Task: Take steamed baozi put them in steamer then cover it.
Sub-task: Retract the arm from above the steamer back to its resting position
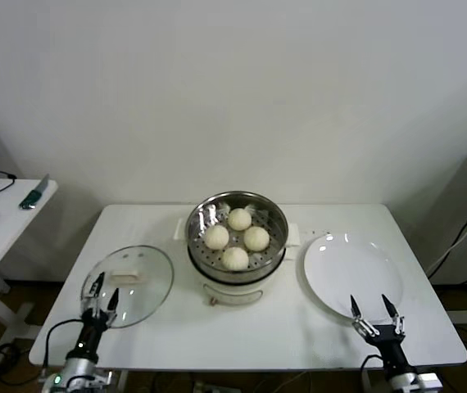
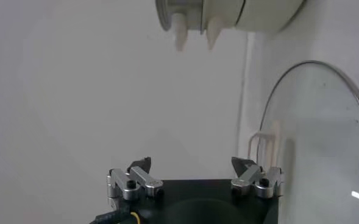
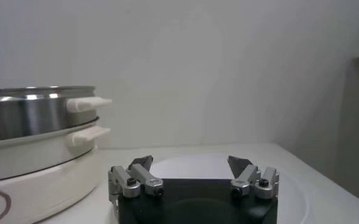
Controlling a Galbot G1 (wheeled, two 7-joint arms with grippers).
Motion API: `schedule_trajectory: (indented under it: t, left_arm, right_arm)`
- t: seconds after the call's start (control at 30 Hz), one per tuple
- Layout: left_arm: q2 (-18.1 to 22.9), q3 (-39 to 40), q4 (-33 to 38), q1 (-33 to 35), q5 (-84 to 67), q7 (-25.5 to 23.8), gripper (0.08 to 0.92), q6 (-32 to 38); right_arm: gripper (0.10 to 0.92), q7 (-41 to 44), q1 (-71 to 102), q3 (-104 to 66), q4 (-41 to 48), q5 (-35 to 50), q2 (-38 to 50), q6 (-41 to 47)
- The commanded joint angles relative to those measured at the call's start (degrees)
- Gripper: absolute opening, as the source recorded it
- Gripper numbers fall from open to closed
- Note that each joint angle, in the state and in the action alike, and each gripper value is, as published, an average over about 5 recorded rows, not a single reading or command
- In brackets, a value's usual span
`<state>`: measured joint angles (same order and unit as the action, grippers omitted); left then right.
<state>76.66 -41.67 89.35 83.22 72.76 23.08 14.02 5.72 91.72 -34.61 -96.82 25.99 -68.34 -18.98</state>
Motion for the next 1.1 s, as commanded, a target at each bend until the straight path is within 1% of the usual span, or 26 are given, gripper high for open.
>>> schedule_trajectory:
  t: [0.03, 0.2, 0.57, 0.87, 1.1]
  left_arm:
    - [-1.2, 3.8, -4.5, -5.4, 0.0, -2.9, 0.823, -4.1]
    - [-1.8, 5.6, -6.8, -7.6, -1.7, -4.2, 0.823, -6.3]
    - [-1.7, 6.2, -10.9, -12.1, -1.7, -4.3, 0.823, -8.9]
    - [-1.1, 7.0, -12.6, -13.6, -1.3, -4.2, 0.823, -11.0]
    - [-0.9, 6.6, -12.8, -13.4, -1.1, -4.0, 0.823, -11.4]
  right_arm:
    - [0.823, 0.1, 1.1, -0.5, -0.8, -0.3, -0.5, -0.5]
    - [0.823, 0.2, 1.4, -0.8, -1.5, -0.5, -0.6, -0.4]
    - [0.823, 0.4, 2.0, -1.2, -2.4, -1.2, -1.0, -0.5]
    - [0.823, 0.4, 1.7, -1.2, -2.5, -2.1, -2.1, -0.5]
    - [0.823, 0.3, 1.6, -1.2, -2.3, -2.2, -2.3, -0.6]
